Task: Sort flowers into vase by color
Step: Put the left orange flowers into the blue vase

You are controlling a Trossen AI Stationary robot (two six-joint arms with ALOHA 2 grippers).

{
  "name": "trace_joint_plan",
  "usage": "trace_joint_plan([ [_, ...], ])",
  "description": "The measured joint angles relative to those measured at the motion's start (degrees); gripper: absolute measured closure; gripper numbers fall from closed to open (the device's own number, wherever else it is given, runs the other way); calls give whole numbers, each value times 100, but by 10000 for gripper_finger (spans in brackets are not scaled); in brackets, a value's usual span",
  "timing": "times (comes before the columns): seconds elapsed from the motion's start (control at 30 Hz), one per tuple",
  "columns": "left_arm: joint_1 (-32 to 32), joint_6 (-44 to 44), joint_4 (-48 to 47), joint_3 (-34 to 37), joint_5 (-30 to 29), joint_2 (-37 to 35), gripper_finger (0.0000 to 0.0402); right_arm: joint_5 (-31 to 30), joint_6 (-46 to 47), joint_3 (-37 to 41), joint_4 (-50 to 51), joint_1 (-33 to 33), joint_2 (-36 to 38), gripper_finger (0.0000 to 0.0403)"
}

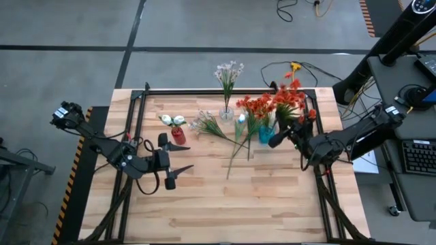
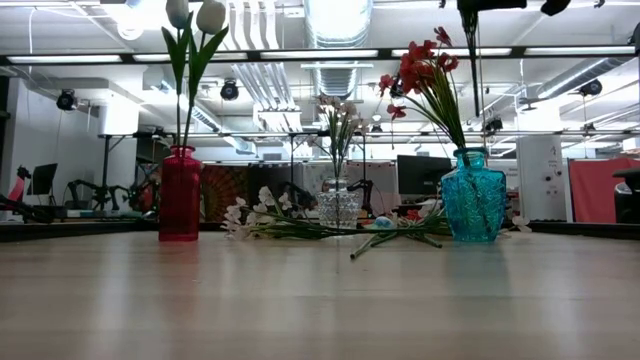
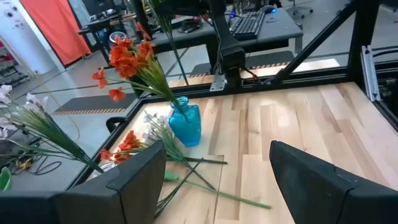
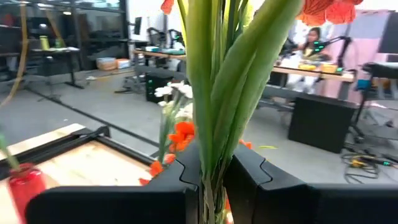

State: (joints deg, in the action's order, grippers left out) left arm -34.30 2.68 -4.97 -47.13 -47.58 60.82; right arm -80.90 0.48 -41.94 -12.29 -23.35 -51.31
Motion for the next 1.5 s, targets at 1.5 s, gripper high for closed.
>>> trace_joint_plan([
  [1.5,2,-68,-119,0,-395,0,133,-259,1560,752,1,651,-400,337],
])
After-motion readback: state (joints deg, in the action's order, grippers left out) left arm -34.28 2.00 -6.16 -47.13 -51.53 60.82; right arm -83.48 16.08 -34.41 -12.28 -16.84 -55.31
